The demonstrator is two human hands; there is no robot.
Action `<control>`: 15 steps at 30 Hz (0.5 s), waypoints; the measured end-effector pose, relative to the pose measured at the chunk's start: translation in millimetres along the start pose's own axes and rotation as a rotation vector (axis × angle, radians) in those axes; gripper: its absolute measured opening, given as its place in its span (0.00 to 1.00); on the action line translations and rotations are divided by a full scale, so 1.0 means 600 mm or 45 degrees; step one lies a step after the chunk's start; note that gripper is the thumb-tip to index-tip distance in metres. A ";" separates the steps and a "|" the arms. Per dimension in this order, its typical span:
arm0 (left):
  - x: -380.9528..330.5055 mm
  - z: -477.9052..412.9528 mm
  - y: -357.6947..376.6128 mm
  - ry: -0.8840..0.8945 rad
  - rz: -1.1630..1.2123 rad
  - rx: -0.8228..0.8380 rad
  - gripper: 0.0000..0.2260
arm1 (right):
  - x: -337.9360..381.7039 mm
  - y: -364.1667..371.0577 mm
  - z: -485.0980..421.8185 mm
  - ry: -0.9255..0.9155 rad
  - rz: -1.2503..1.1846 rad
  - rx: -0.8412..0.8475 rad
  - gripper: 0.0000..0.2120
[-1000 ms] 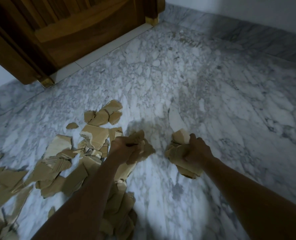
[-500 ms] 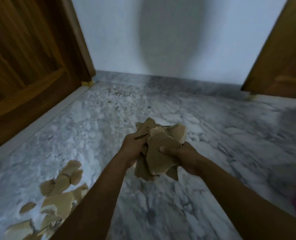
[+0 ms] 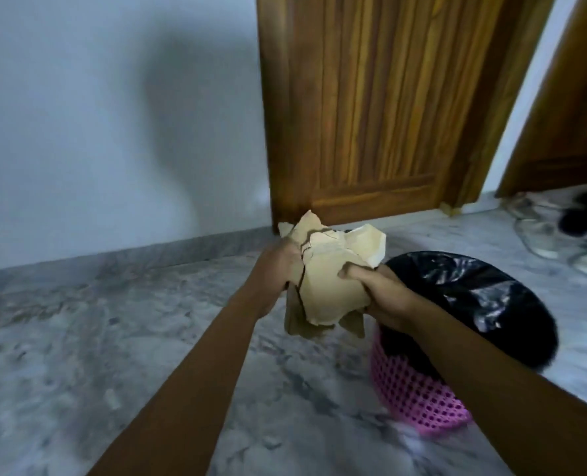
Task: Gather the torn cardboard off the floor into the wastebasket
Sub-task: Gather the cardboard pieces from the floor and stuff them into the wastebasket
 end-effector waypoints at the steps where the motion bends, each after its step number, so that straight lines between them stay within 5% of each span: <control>1: -0.007 -0.003 0.052 0.016 -0.006 0.044 0.10 | 0.012 -0.049 -0.010 -0.036 -0.005 -0.049 0.34; 6: -0.009 -0.017 0.273 0.077 -0.081 0.286 0.09 | 0.060 -0.277 -0.034 -0.273 0.143 -0.326 0.25; 9: 0.027 -0.029 0.359 0.014 -0.179 0.398 0.05 | 0.051 -0.368 -0.044 -0.276 0.332 -0.326 0.31; 15: 0.130 -0.045 0.413 -0.086 -0.789 0.570 0.19 | -0.019 -0.446 -0.062 -0.003 0.792 -0.267 0.48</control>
Point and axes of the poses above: each hand's wrist, its own z-axis away from the middle knuckle, its own y-axis out of the palm, x = y × z, the point moved 3 cm from there along -z, towards the middle knuckle, and after that the axes turned 11 degrees about -x, right-handed, at the moved point
